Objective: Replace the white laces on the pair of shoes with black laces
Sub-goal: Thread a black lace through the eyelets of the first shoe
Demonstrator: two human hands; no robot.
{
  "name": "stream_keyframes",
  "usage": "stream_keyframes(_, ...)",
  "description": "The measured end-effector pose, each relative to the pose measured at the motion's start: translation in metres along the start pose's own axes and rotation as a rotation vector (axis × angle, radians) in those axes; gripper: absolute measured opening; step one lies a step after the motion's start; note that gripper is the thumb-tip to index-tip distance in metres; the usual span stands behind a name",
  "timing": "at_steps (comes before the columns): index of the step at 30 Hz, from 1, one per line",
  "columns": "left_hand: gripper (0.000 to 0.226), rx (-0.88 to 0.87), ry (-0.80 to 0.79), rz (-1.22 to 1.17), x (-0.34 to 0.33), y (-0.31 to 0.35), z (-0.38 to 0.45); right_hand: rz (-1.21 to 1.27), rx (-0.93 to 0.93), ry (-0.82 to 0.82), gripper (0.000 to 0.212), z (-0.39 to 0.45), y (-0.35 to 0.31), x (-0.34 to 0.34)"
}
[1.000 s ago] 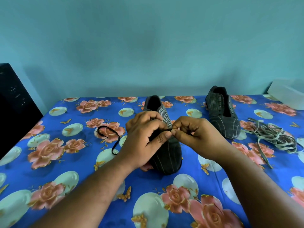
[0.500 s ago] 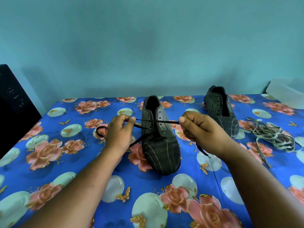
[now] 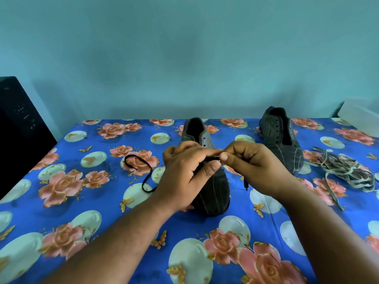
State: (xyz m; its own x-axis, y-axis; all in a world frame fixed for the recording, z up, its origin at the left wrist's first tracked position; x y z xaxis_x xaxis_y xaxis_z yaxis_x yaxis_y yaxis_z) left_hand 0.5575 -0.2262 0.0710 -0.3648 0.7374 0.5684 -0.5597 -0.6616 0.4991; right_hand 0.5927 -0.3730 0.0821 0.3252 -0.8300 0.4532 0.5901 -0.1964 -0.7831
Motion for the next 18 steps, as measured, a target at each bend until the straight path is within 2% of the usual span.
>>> stream_keyframes(3, 0.022, 0.031, 0.059, -0.080, 0.007, -0.015, 0.003, -0.023, -0.012, 0.030, 0.026, 0.000, 0.002, 0.005)
stream_keyframes(8, 0.022, 0.125, 0.175, -0.152, 0.016, -0.036, 0.004, -0.027, -0.049, 0.030, 0.023, 0.000, 0.007, 0.004)
stream_keyframes(10, 0.022, 0.244, 0.286, -0.172, 0.027, -0.055, 0.004, -0.039, -0.063, 0.041, 0.024, -0.001, 0.013, 0.005)
stream_keyframes(13, 0.011, 0.531, 0.392, -0.203, 0.037, -0.098, -0.006, -0.034, -0.101, 0.103, 0.019, -0.002, 0.020, 0.013)
stream_keyframes(16, 0.017, 0.709, 0.360, -0.046, 0.040, -0.123, -0.015, -0.052, -0.124, 0.162, 0.019, -0.002, 0.025, 0.021)
stream_keyframes(18, 0.015, 0.720, 0.310, 0.135, 0.040, -0.117, -0.014, -0.089, -0.114, 0.175, 0.019, -0.002, 0.026, 0.022)
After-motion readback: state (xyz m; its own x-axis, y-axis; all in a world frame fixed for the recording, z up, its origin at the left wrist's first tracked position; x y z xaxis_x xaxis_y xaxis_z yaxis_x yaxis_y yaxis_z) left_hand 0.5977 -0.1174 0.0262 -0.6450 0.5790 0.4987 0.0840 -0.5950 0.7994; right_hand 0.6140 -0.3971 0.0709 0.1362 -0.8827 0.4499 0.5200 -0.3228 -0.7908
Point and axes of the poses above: each hand's wrist, its own z-axis towards the middle knuckle, its own x-axis out of the back of the hand, y = z × x, the point moved 8 cm from there along z, towards the middle knuckle, and after that the axes turned 3 degrees about x, right-handed, at the moved point
